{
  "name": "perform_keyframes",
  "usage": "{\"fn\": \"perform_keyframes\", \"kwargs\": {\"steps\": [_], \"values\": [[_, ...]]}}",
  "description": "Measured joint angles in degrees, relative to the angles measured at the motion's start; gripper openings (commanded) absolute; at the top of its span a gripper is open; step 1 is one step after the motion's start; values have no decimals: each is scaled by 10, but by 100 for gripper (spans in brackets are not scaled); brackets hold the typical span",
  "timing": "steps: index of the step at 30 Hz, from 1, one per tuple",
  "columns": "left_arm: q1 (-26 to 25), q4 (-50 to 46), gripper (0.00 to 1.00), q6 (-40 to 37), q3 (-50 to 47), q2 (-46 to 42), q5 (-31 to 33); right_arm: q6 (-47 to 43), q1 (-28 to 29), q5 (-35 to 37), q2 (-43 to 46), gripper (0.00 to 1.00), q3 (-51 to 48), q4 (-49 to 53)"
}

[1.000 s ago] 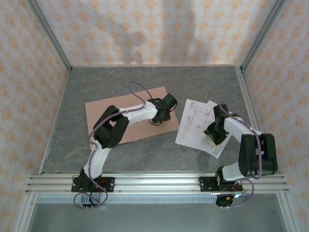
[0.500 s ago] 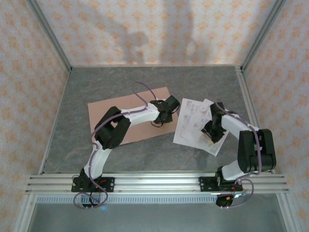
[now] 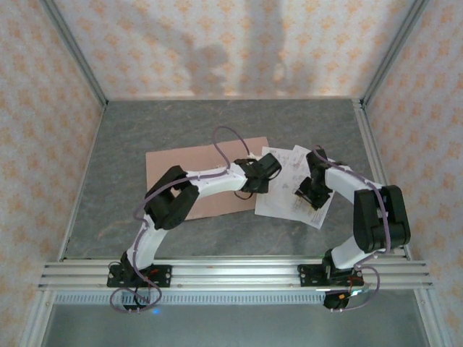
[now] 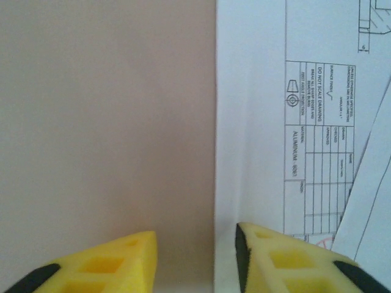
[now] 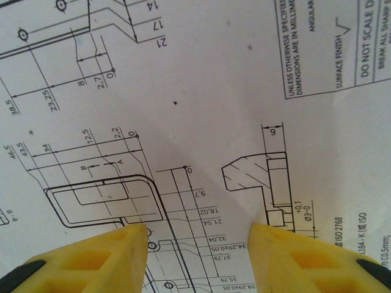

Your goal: Put the files into the folder

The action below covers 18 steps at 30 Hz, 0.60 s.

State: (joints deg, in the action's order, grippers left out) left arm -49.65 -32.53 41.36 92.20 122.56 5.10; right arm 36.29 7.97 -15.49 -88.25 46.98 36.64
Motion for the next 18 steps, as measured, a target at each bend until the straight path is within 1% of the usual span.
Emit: {"fn": "perform_keyframes", "kwargs": {"steps": [2, 6, 10, 14, 18], "values": [[-2, -24, 47, 0, 0, -29, 24, -9, 3, 1, 0, 49, 1, 1], [-1, -45, 47, 17, -11, -118, 55, -33, 24, 9, -12, 49, 16, 11], [15, -37, 43, 47, -81, -197, 55, -55, 58, 22, -25, 49, 32, 20], [39, -29, 43, 61, -150, -195, 39, -75, 91, 40, -30, 49, 50, 35], [40, -25, 43, 66, -167, -169, 16, -101, 131, 71, -54, 48, 95, 57]]}}
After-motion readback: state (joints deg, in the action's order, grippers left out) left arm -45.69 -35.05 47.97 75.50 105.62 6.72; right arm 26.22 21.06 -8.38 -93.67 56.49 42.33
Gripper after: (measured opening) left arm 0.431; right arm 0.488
